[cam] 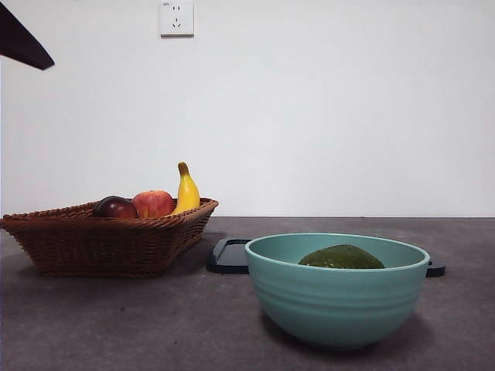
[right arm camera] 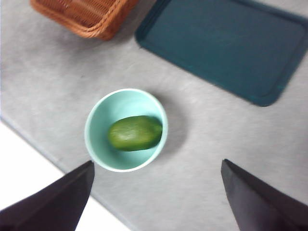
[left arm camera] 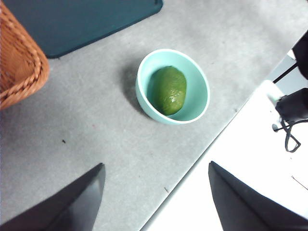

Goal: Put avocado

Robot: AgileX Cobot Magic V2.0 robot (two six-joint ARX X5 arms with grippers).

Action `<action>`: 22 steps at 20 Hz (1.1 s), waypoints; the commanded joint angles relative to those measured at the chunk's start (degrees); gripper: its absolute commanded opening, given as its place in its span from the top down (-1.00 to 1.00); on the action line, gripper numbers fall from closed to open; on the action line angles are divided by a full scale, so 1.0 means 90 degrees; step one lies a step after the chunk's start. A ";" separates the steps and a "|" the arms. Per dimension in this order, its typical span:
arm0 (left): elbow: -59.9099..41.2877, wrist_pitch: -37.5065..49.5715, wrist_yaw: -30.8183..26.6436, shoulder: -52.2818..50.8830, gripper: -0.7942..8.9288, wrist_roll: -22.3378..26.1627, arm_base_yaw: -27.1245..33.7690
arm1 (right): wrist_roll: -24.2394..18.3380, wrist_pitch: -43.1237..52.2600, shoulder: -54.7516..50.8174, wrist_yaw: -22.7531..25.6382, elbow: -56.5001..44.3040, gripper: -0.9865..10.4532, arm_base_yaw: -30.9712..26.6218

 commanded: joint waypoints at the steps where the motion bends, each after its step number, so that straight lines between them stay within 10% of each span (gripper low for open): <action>1: 0.0061 0.0039 0.0044 -0.0046 0.13 0.0087 -0.0046 | 0.0083 0.0007 0.0165 -0.0219 -0.0185 0.09 0.0034; 22: 0.0061 0.0027 0.0044 -0.0063 0.13 0.0090 -0.0056 | 0.0641 0.3366 0.3065 0.0542 -0.1688 0.45 0.1078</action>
